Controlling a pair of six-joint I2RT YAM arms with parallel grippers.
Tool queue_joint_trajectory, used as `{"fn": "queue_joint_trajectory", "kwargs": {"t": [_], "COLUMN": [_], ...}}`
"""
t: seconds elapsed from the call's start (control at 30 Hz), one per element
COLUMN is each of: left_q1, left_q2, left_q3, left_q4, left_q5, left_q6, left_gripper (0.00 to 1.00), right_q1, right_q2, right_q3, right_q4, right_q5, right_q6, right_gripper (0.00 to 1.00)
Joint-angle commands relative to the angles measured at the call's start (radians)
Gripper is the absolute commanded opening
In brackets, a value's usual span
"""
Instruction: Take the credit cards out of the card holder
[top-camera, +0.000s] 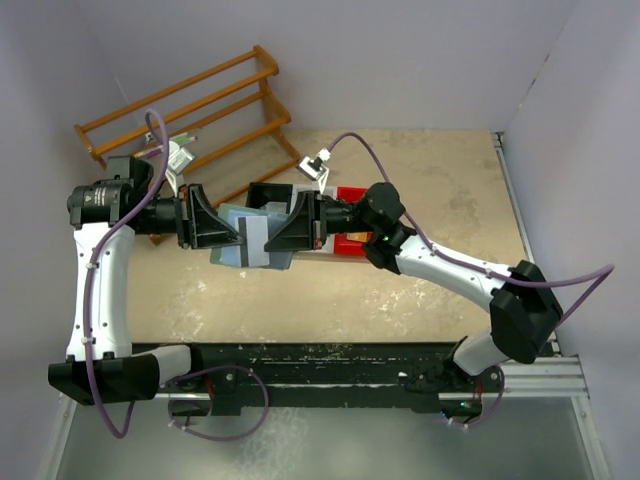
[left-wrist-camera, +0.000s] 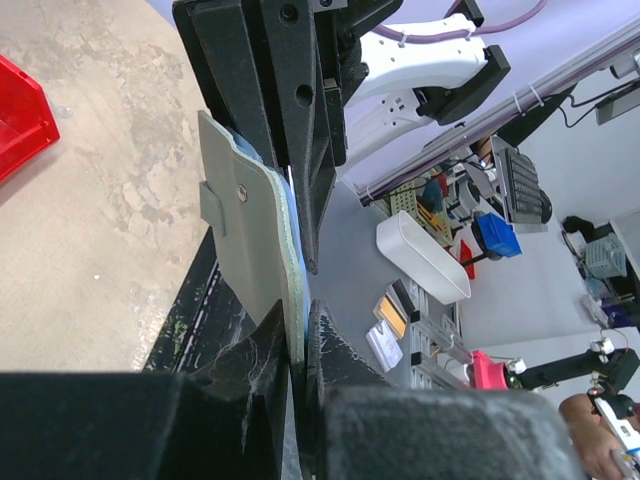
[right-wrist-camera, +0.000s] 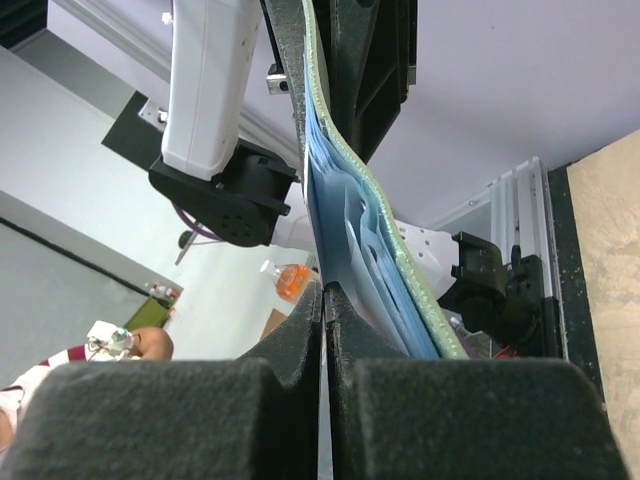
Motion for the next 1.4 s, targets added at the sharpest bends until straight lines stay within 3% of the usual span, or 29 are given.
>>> {"fn": "queue_joint_trajectory", "kwargs": {"t": [0.0,0.27,0.57,0.67,0.8,0.9,1.07,1.17,1.23,1.37], "left_q1": [0.003,0.003,0.005,0.005,0.005,0.005,0.005,0.005,0.005,0.005], "left_q2": [-0.017,-0.058,-0.192,-0.192,-0.112,-0.068,-0.087,-0.091,-0.085,-0.088], "left_q3": [0.043,0.028,-0.136,-0.124,0.017,0.054,0.053,0.057,0.067,0.105], "left_q4": [0.016,0.184,0.76,0.721,0.365,0.25,0.282,0.306,0.308,0.263], "left_q5": [0.124,0.155,0.132,0.065,-0.115,-0.178,-0.383,-0.55,-0.654,-0.65], "left_q6": [-0.009,-0.193,-0.701,-0.637,-0.314,-0.198,-0.185,-0.181,-0.173,-0.146], "left_gripper": [0.07,0.04,0.0,0.0,0.0,0.0,0.0,0.0,0.0,0.0], "right_q1": [-0.005,-0.016,-0.035,-0.059,-0.123,-0.169,-0.224,-0.226,-0.226,-0.223], "right_q2": [-0.029,-0.049,-0.079,-0.109,-0.165,-0.208,-0.234,-0.208,-0.15,-0.008], "right_q3": [-0.009,-0.041,-0.053,-0.078,-0.137,-0.171,-0.181,-0.09,-0.008,0.081], "right_q4": [0.073,0.08,0.07,0.052,-0.008,-0.064,-0.218,-0.534,-0.649,-0.66], "right_q5": [-0.018,-0.016,-0.031,-0.042,-0.054,-0.064,-0.059,0.043,0.101,0.2], "right_q6": [0.01,0.011,0.008,0.002,-0.024,-0.057,-0.148,-0.364,-0.455,-0.483], "right_gripper": [0.0,0.0,0.0,0.0,0.0,0.0,0.0,0.0,0.0,0.0]}}
